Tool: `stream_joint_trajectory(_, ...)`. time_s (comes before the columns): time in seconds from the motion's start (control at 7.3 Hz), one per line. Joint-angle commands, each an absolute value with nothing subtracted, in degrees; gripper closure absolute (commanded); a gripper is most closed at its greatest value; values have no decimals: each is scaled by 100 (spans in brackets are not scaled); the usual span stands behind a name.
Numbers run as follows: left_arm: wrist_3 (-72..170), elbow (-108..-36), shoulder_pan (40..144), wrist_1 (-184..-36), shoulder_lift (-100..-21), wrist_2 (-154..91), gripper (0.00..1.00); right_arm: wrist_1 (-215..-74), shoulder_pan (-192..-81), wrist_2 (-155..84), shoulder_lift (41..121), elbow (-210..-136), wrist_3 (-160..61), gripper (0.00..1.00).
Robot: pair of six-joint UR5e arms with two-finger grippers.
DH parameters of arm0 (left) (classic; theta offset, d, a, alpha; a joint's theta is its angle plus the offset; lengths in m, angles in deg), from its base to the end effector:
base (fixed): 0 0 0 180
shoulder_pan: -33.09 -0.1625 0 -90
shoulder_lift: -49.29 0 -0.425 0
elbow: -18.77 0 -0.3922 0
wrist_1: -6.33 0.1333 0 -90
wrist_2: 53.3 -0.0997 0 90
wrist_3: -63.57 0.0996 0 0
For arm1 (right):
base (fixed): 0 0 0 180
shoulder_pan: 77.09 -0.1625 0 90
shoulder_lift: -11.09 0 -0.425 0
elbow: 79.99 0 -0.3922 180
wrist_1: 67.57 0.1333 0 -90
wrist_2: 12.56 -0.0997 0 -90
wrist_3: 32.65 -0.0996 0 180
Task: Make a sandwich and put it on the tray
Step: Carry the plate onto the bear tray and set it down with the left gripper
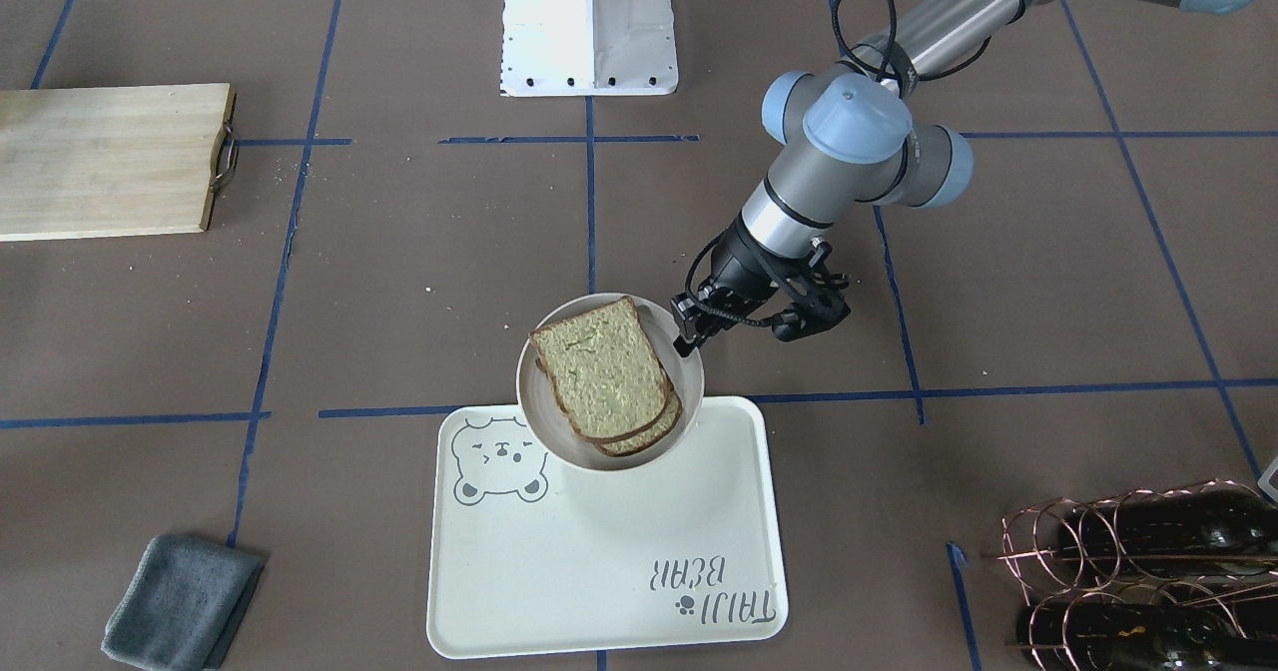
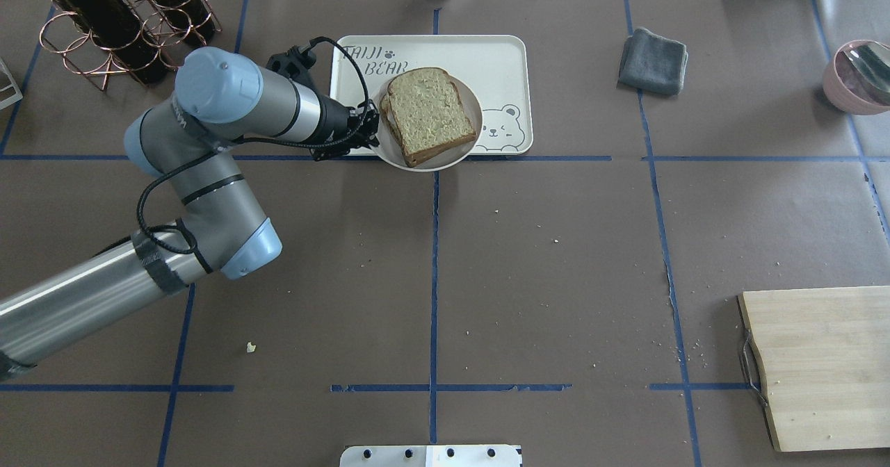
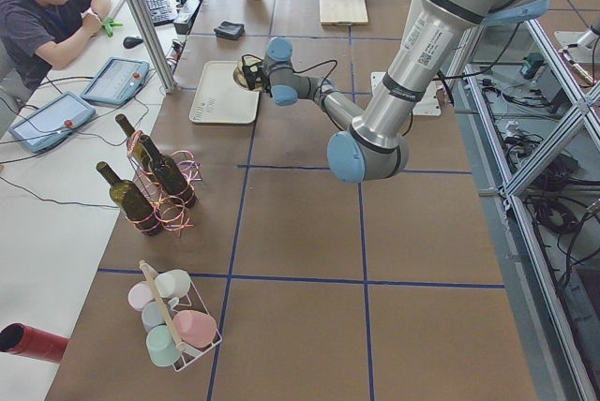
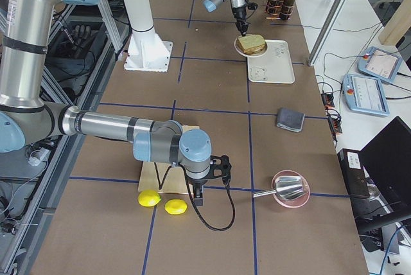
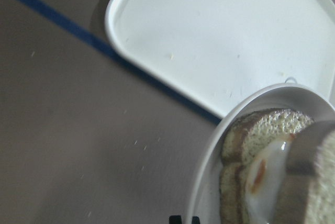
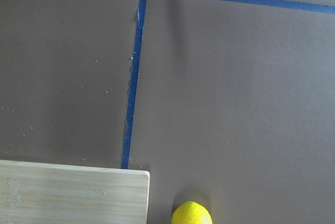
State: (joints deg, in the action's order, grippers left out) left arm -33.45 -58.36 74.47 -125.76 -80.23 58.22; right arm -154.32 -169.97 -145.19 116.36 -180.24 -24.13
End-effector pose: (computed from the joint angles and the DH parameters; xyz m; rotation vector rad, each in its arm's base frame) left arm 0.4939 -0.5641 0.2551 0.0358 1.2420 -0.5100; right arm 0.0847 -0.3724 0.6831 0.0446 -0.7434 -0.0824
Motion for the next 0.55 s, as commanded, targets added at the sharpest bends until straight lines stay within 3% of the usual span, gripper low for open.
stream_joint_trajectory(0.0,-2907,-4484,7764,-12638,-8892,5990,100,-15432,-17043,-14510,11621,-17992,-2413,0)
stream_joint_trajectory(0.41,-2810,-3100,7809,-13393,-9493,5973,100,-15423,-17087,-14493,11586,-17913,-2422,0)
